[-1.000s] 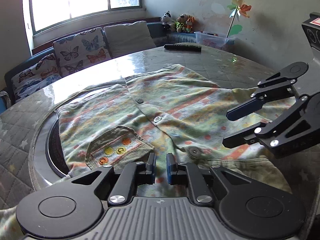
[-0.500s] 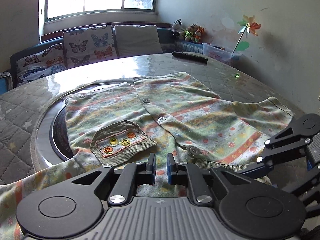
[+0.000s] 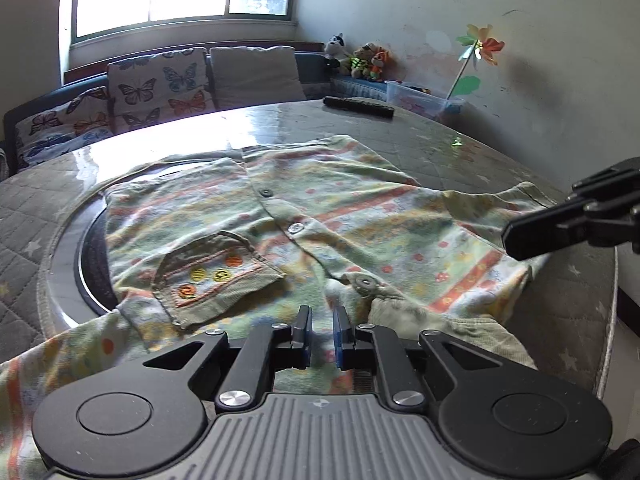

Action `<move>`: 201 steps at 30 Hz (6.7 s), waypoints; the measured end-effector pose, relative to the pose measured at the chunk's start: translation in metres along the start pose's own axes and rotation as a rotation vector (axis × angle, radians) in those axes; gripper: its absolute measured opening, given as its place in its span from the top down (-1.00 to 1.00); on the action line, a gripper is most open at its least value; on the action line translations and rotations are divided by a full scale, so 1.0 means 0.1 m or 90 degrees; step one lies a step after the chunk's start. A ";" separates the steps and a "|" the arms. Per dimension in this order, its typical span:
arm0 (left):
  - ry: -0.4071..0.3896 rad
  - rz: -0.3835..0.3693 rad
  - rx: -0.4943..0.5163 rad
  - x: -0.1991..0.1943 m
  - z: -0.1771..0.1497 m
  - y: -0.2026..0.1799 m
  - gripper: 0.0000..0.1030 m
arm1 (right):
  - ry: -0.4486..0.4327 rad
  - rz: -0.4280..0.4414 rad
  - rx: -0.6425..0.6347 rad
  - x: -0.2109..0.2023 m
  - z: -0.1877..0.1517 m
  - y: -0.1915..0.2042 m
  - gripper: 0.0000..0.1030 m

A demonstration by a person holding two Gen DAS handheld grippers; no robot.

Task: Fold clothes

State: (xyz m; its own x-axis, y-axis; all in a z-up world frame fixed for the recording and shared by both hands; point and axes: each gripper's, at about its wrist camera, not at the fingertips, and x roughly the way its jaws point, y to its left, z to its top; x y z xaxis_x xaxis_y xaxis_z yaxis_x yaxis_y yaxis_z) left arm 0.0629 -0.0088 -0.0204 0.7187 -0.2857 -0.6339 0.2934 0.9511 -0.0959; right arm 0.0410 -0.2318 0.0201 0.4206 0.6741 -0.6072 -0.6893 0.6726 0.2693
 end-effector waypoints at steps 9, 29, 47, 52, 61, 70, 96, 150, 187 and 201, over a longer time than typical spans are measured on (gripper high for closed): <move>-0.001 -0.010 -0.010 0.01 0.00 0.01 0.76 | 0.040 -0.006 -0.051 0.22 -0.08 0.15 0.83; -0.002 -0.011 -0.014 -0.07 -0.04 0.02 0.76 | 0.007 -0.004 -0.017 0.17 -0.05 0.13 0.98; -0.003 -0.030 0.022 -0.07 -0.10 -0.16 0.65 | 0.025 0.024 -0.026 0.28 -0.05 0.18 0.98; -0.002 -0.043 0.039 -0.17 -0.20 -0.21 0.55 | 0.062 0.037 -0.053 0.40 -0.13 0.25 0.96; -0.007 -0.056 0.039 -0.40 -0.33 -0.23 0.44 | 0.077 0.067 -0.093 0.42 -0.11 0.34 0.83; -0.033 -0.051 0.025 -0.66 -0.32 -0.15 0.42 | 0.063 -0.013 -0.114 0.69 -0.08 0.21 0.78; -0.010 -0.095 0.014 -0.05 -0.08 -0.31 0.47 | -0.018 -0.253 0.060 0.21 -0.16 -0.98 0.39; -0.019 -0.059 0.046 -0.16 0.03 -0.51 -0.11 | -0.114 -0.523 0.275 -0.62 -0.71 -2.34 0.06; -0.047 0.029 -0.033 -0.45 -0.20 -0.11 -0.41 | -0.157 -0.059 -0.017 0.06 0.68 0.00 0.86; -0.062 0.059 -0.064 -0.57 -0.21 0.05 -0.41 | -0.057 0.006 -0.066 0.28 0.34 0.26 0.48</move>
State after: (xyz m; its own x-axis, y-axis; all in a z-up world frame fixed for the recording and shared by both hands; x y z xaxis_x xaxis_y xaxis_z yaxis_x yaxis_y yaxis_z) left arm 0.0100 0.0151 -0.0004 0.7987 -0.2017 -0.5669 0.1624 0.9794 -0.1197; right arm 0.0548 -0.1856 0.0353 0.4614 0.7075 -0.5352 -0.7486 0.6342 0.1931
